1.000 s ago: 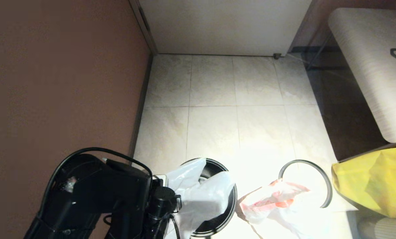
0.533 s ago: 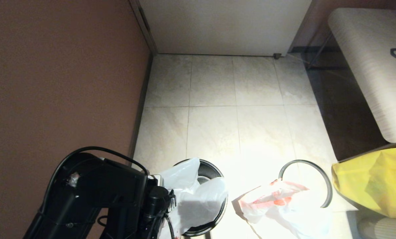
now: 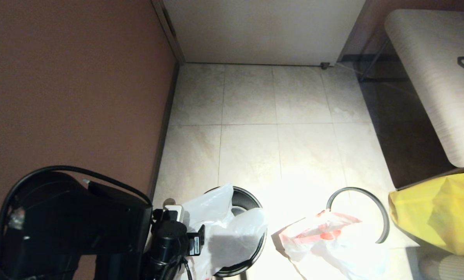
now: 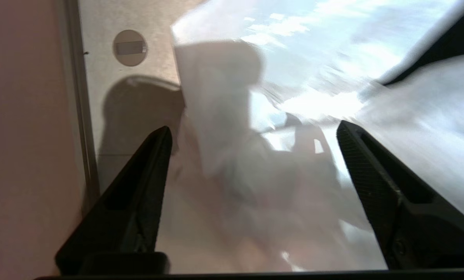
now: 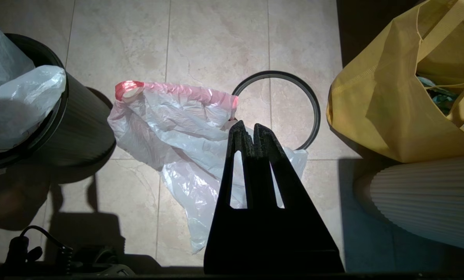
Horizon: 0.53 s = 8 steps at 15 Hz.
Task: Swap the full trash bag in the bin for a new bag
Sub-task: Put the new garbage bag on the trash can
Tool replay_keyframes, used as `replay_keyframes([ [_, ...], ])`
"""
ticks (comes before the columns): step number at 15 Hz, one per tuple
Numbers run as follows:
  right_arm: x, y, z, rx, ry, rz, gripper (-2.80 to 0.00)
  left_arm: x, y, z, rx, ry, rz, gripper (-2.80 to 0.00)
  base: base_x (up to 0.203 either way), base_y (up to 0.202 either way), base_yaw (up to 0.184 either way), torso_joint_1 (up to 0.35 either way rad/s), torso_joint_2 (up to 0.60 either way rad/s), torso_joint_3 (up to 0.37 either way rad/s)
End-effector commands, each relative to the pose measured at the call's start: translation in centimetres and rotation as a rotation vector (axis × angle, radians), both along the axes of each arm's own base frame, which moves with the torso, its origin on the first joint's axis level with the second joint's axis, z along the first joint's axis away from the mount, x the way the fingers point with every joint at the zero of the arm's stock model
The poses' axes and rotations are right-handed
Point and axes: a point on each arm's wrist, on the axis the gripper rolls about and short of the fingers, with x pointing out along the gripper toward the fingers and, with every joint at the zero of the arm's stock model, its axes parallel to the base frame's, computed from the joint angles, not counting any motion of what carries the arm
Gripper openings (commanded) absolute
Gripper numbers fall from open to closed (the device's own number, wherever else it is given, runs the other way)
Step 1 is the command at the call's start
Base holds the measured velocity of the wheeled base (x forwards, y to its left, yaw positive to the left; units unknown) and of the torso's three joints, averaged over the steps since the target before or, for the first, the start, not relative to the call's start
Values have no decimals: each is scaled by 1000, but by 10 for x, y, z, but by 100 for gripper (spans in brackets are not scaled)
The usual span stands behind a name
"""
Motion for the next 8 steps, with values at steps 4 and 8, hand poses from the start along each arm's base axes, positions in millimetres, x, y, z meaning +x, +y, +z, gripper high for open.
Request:
replay_keyframes([
  [4,0,0,0,0,3,1,-280,-24,5,20,-5,-13,-31,-280,0,0,0,0,0,0],
  [8,0,0,0,0,1,1,-280,-49,-12,26,-3,-11,-153,-280,0,0,0,0,0,0],
])
